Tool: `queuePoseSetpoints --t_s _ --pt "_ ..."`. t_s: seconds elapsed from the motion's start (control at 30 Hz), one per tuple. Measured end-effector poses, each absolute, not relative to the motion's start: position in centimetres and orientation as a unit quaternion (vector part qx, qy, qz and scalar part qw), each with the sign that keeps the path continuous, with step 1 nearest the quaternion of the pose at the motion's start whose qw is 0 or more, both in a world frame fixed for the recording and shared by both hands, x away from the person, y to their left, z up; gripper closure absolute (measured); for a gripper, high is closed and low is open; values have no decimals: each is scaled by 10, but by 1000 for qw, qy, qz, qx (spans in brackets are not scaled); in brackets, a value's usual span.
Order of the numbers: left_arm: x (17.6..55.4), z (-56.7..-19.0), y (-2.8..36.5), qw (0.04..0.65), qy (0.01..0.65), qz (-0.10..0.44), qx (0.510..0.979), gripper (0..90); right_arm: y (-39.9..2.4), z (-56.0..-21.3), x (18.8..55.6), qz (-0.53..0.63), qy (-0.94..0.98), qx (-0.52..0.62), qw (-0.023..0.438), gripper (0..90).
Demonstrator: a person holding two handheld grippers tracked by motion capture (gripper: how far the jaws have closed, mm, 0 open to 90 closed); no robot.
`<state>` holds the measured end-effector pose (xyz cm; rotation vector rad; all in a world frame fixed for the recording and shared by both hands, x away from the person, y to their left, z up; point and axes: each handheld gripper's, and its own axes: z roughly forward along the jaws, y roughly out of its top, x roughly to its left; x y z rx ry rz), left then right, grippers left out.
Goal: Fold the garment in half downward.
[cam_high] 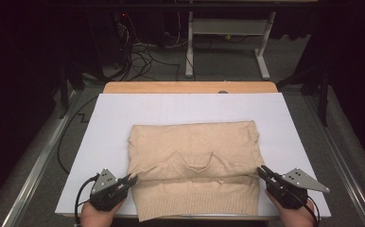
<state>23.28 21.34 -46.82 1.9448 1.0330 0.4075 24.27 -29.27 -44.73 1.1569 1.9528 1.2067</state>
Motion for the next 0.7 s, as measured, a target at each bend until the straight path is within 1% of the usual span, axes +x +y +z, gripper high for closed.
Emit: queuePoseSetpoints --t_s 0.5,0.6,0.63,0.7 --pt "233 -476 213 420 420 149 791 772 -293 -456 243 436 739 437 270 808" --pt "232 -475 213 422 417 152 790 753 -293 -455 243 439 738 438 267 779" --pt "233 -475 213 422 417 153 790 724 -293 -455 243 439 738 437 267 757" --pt "233 -475 214 425 420 154 787 691 -292 -455 243 442 737 437 266 683"
